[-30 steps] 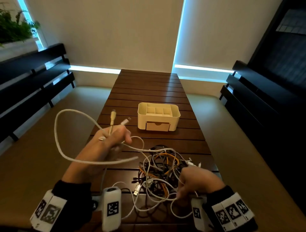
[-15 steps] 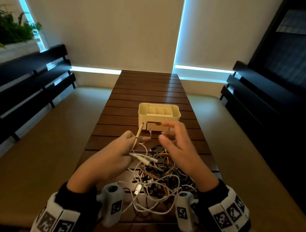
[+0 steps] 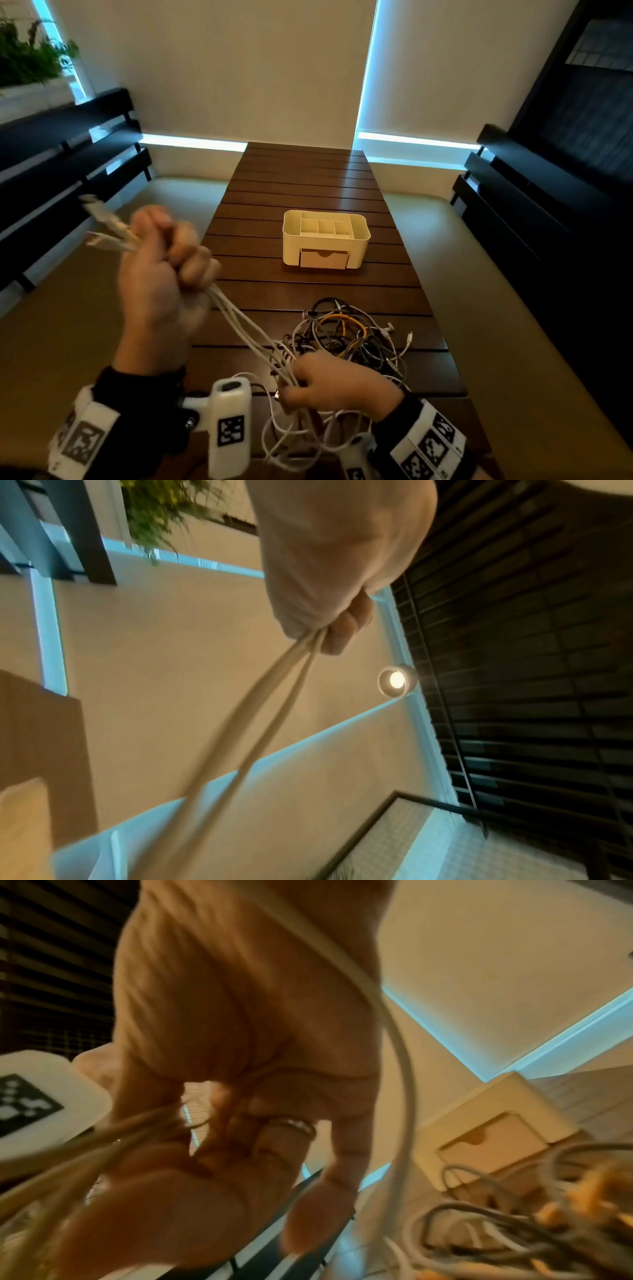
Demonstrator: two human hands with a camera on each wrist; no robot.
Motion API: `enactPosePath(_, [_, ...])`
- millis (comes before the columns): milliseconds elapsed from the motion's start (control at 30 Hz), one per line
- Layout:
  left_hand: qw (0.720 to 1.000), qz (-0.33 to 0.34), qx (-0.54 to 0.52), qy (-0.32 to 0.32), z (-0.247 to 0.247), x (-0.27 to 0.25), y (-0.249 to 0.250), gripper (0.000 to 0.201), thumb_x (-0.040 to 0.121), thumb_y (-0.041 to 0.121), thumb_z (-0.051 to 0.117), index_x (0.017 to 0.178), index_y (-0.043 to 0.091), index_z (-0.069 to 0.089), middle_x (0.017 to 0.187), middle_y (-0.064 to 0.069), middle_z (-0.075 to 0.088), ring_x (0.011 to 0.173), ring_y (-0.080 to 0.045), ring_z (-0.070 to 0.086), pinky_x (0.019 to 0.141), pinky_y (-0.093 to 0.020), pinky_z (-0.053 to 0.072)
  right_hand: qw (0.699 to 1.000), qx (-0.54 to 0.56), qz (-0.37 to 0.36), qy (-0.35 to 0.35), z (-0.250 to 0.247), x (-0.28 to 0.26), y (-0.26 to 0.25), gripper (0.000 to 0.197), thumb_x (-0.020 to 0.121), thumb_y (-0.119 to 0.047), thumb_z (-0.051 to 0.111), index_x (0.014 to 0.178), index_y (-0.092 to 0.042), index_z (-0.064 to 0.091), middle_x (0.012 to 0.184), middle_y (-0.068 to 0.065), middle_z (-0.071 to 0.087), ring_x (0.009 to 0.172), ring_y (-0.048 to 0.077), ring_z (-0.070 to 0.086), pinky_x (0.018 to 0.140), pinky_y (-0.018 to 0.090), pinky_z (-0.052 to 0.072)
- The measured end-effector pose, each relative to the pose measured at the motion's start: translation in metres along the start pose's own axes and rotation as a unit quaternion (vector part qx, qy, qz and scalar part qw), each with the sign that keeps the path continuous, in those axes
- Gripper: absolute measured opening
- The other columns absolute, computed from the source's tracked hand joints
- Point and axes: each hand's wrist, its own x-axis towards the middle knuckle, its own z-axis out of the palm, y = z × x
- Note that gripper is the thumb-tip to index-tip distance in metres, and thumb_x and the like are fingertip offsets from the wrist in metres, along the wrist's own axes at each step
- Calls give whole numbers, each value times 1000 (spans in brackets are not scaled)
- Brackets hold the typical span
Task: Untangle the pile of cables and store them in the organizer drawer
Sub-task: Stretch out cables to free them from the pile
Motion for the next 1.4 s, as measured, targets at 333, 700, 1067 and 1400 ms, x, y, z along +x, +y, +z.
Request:
enactPosePath(333, [982,65,-110,142,-63,47,18,30,102,26,26,73,23,36,46,7,27,36,-5,19,34,-17,24,974,219,8,-51,-55,-69,30,18,86,-34,50,75,-21,57,66,-9,60,56,-1,55,57,11,44])
enactPosePath(700, [980,71,17,183,-107,111,42,28,102,26,32,75,20,35,47,7,33,38,-4,27,36,-16,29,981,11,181,72,-98,-105,46,27,93,-22,50,70,-13,60,51,-4,51,40,2,44,46,11,37])
enactPosePath(1067, [791,-132,457,-385,35,-1,-65,31,95,23,49,117,44,56,129,5,58,113,-10,58,98,-34,48,964,-173,131,153,-92,-50,-9,29,97,-30,41,80,-15,59,74,-3,59,68,12,55,68,28,44])
enactPosePath(1400, [749,-266,474,-379,61,-3,-64,73,84,74,15,87,24,68,86,0,70,81,-5,63,86,-27,45,927,-299,192,121,-81,-38,-20,20,96,-25,43,108,-18,57,91,2,61,81,18,59,79,32,53])
